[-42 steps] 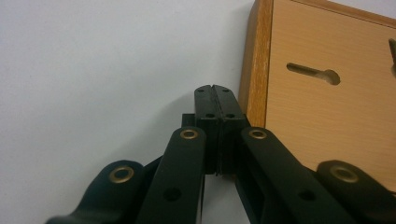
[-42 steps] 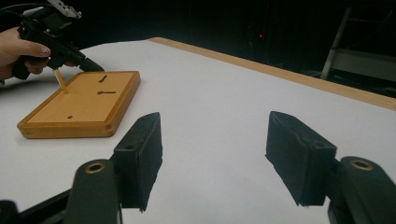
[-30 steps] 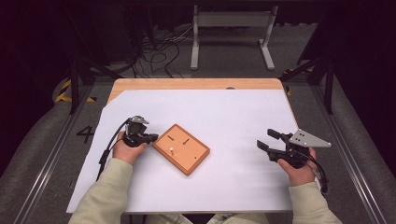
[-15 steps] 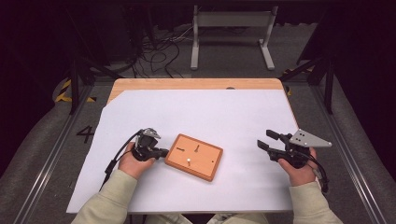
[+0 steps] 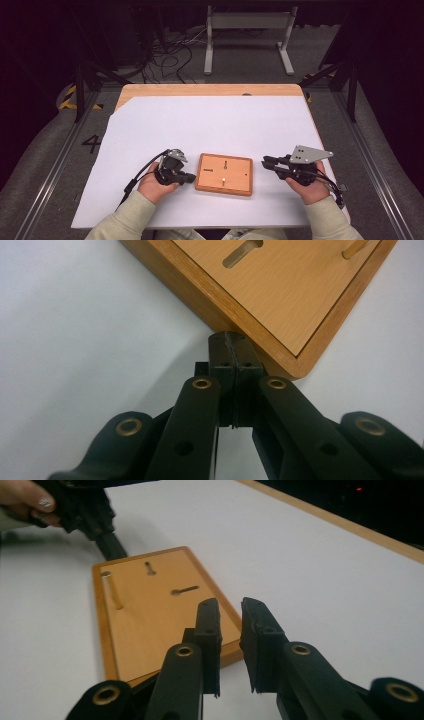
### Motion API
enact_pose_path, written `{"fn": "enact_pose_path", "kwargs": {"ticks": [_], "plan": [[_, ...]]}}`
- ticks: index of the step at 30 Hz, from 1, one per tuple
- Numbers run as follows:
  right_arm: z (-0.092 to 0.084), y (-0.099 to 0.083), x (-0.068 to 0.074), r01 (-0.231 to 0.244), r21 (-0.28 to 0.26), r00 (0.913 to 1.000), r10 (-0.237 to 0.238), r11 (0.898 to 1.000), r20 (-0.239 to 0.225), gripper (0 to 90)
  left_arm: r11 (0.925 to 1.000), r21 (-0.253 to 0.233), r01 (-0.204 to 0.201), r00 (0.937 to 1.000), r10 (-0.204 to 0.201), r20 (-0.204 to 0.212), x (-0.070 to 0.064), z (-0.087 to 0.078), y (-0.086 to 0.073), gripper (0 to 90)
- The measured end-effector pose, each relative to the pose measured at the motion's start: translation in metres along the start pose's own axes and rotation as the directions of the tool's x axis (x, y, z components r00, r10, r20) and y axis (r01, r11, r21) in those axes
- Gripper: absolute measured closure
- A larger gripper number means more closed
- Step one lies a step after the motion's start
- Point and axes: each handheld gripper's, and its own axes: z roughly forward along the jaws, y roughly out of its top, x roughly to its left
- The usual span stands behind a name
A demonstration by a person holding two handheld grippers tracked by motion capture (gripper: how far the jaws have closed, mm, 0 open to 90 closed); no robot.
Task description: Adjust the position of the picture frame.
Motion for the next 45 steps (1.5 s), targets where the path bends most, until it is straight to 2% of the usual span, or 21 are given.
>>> {"fn": "enact_pose_path", "kwargs": {"ticks": [1, 3, 5, 6, 7, 8, 11, 13, 16, 19, 21, 23, 24, 26, 29, 33, 35, 38, 39, 42, 45], "plan": [[0.002, 0.001, 0.003, 0.008, 0.011, 0.9997, -0.008, 1.000, -0.024, 79.6, 1.0000, -0.005, 0.006, 1.0000, -0.006, 0.002, 0.000, -0.001, 0.000, 88.9], [0.005, 0.002, 0.009, 0.024, 0.035, 0.9977, -0.022, 0.999, -0.064, 82.0, 0.9996, -0.027, -0.004, 0.9997, 0.003, -0.023, 0.001, -0.004, 0.000, 85.3], [0.009, 0.003, 0.016, 0.049, 0.064, 0.9943, -0.043, 0.997, -0.098, 86.1, 0.9981, -0.061, 0.003, 0.9993, -0.005, -0.038, -0.001, -0.010, -0.001, 79.3], [0.011, 0.003, 0.020, 0.060, 0.079, 0.9915, -0.051, 0.995, -0.120, 87.3, 0.9960, -0.084, -0.030, 0.9977, 0.025, -0.063, 0.001, -0.012, 0.000, 76.8], [0.013, 0.004, 0.023, 0.070, 0.091, 0.9892, -0.058, 0.993, -0.134, 88.5, 0.9947, -0.101, -0.023, 0.9976, 0.016, -0.067, 0.000, -0.014, 0.000, 74.6], [0.018, 0.004, 0.030, 0.098, 0.124, 0.9833, -0.077, 0.987, -0.165, 89.9, 0.9888, -0.148, -0.017, 0.9963, 0.004, -0.086, 0.001, -0.020, -0.001, 69.7], [0.026, 0.003, 0.039, 0.140, 0.169, 0.9733, -0.104, 0.976, -0.205, 90.0, 0.9793, -0.202, -0.012, 0.9940, -0.010, -0.109, 0.003, -0.026, -0.003, 64.2], [0.028, 0.002, 0.041, 0.150, 0.178, 0.9701, -0.110, 0.973, -0.217, 90.0, 0.9775, -0.210, -0.016, 0.9937, -0.007, -0.111, 0.004, -0.027, -0.003, 60.9], [0.034, 0.001, 0.045, 0.168, 0.201, 0.9637, -0.118, 0.965, -0.239, 90.0, 0.9687, -0.247, -0.020, 0.9909, -0.014, -0.134, 0.005, -0.031, -0.005, 57.1], [0.038, -0.001, 0.049, 0.181, 0.230, 0.9536, -0.113, 0.956, -0.279, 90.0, 0.9664, -0.256, -0.017, 0.9901, -0.019, -0.139, 0.007, -0.033, -0.007, 55.3], [0.043, -0.003, 0.053, 0.196, 0.262, 0.9461, -0.112, 0.945, -0.304, 90.0, 0.9648, -0.263, -0.014, 0.9897, -0.024, -0.141, 0.007, -0.033, -0.007, 54.8], [0.049, -0.005, 0.058, 0.226, 0.299, 0.9416, -0.130, 0.927, -0.311, 90.0, 0.9643, -0.264, -0.015, 0.9899, -0.023, -0.140, 0.006, -0.033, -0.007, 54.4], [0.049, -0.005, 0.058, 0.226, 0.299, 0.9416, -0.130, 0.927, -0.311, 90.0, 0.9647, -0.262, -0.022, 0.9898, -0.016, -0.142, 0.006, -0.033, -0.007, 54.4], [0.054, -0.007, 0.062, 0.257, 0.335, 0.9402, -0.155, 0.907, -0.303, 90.0, 0.9648, -0.260, -0.038, 0.9902, 0.001, -0.140, 0.005, -0.033, -0.007, 54.5], [0.056, -0.007, 0.064, 0.263, 0.347, 0.9412, -0.161, 0.900, -0.297, 90.0, 0.9650, -0.259, -0.041, 0.9903, 0.005, -0.139, 0.005, -0.033, -0.007, 54.6], [0.057, -0.007, 0.064, 0.253, 0.353, 0.9453, -0.153, 0.901, -0.288, 90.0, 0.9646, -0.260, -0.042, 0.9905, 0.006, -0.137, 0.006, -0.033, -0.007, 54.6], [0.056, -0.008, 0.062, 0.257, 0.363, 0.9529, -0.173, 0.896, -0.249, 90.0, 0.9646, -0.261, -0.039, 0.9909, 0.003, -0.135, 0.006, -0.033, -0.007, 54.6], [0.055, -0.009, 0.054, 0.232, 0.367, 0.9641, -0.163, 0.901, -0.210, 90.0, 0.9647, -0.260, -0.040, 0.9906, 0.004, -0.137, 0.006, -0.032, -0.007, 54.7], [0.055, -0.009, 0.054, 0.232, 0.367, 0.9641, -0.163, 0.901, -0.210, 90.0, 0.9647, -0.260, -0.040, 0.9906, 0.004, -0.137, 0.006, -0.032, -0.007, 54.7], [0.054, -0.011, 0.049, 0.216, 0.367, 0.9711, -0.161, 0.905, -0.177, 90.0, 0.9645, -0.262, -0.036, 0.9903, -0.001, -0.139, 0.007, -0.032, -0.007, 54.7], [0.054, -0.011, 0.049, 0.210, 0.371, 0.9731, -0.156, 0.905, -0.169, 90.0, 0.9623, -0.269, -0.037, 0.9897, -0.002, -0.143, 0.007, -0.033, -0.007, 54.3]]}}
